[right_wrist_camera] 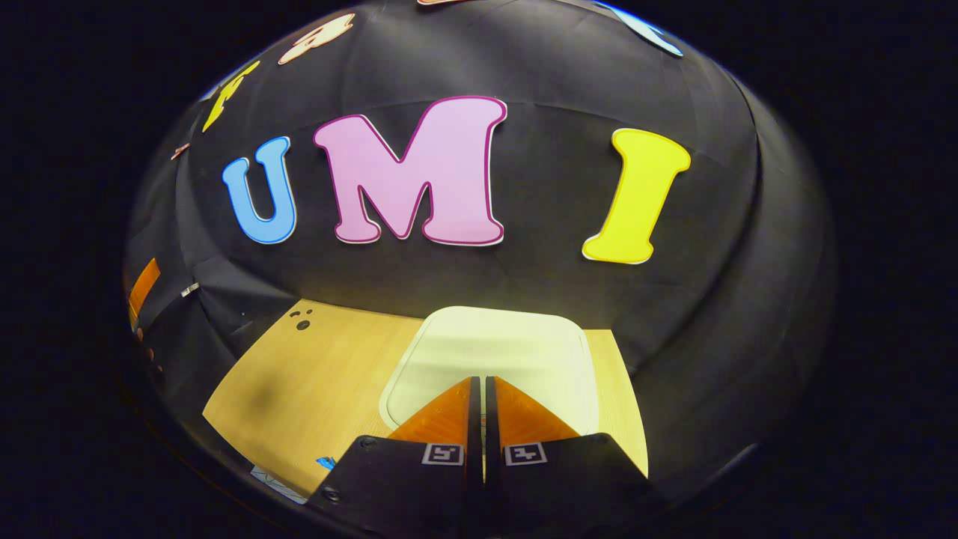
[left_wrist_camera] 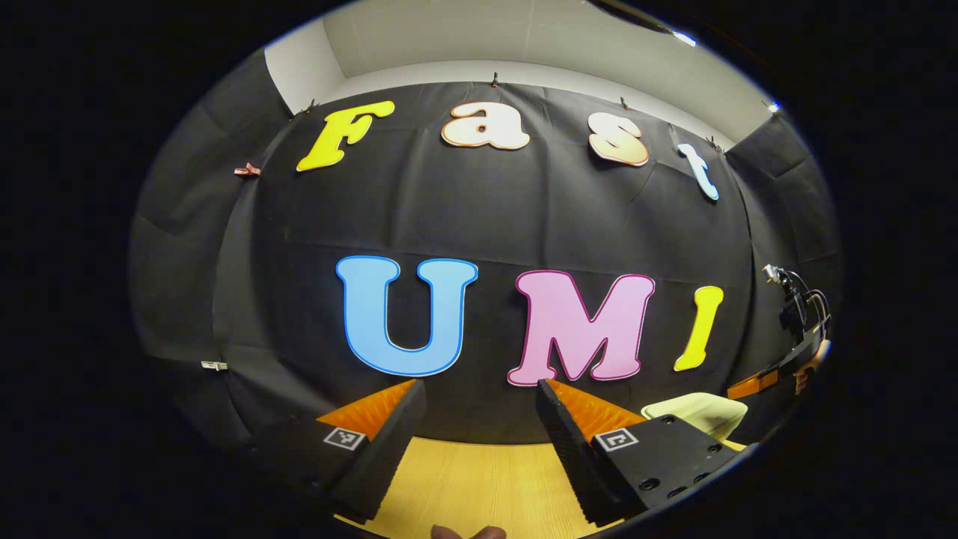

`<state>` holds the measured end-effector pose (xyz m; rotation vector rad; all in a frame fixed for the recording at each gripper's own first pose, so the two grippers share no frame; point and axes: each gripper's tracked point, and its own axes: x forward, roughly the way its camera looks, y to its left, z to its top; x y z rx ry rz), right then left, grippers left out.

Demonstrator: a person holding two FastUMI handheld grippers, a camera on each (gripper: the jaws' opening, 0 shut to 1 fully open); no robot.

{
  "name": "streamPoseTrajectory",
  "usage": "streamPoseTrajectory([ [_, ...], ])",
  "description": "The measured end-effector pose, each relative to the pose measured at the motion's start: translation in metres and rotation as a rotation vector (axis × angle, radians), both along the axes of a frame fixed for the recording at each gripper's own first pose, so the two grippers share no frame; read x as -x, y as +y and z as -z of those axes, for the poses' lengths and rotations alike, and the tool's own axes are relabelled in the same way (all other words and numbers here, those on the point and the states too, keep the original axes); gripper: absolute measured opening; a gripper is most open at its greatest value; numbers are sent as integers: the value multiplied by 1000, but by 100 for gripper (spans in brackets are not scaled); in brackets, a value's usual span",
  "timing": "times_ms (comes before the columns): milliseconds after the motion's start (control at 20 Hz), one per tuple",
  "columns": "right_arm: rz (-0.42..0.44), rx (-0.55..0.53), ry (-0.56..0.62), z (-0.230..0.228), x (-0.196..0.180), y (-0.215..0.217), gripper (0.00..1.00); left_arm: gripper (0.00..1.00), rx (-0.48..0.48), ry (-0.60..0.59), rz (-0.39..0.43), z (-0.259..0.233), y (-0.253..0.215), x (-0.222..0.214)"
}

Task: Press the lid of the desktop garbage bin to open it, pick up the crumpled paper on the desktop and throw it into the bin, then pick up the pop can on the desktop and drop it into the bin, and finally close the garbage bin lid.

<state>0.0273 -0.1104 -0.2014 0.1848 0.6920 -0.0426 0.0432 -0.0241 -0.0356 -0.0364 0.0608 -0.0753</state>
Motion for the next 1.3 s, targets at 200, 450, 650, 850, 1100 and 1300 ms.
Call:
streamPoseTrajectory([
  [200,-3,-6,46,17,-1,2,5,96,2,5,-1,3,-1,0],
  [450,-15,-11,98,37,0,5,5,96,6,11,-5,6,0,1],
  [650,-14,-13,108,45,1,5,5,96,2,13,-10,6,1,1],
  [850,-9,-30,111,50,4,4,6,96,-2,12,-12,6,0,1],
  [1100,35,-95,62,33,-2,0,5,96,-2,5,1,2,-7,2],
  [1300,38,-38,-42,10,-9,-4,5,95,13,18,3,6,-7,5],
])
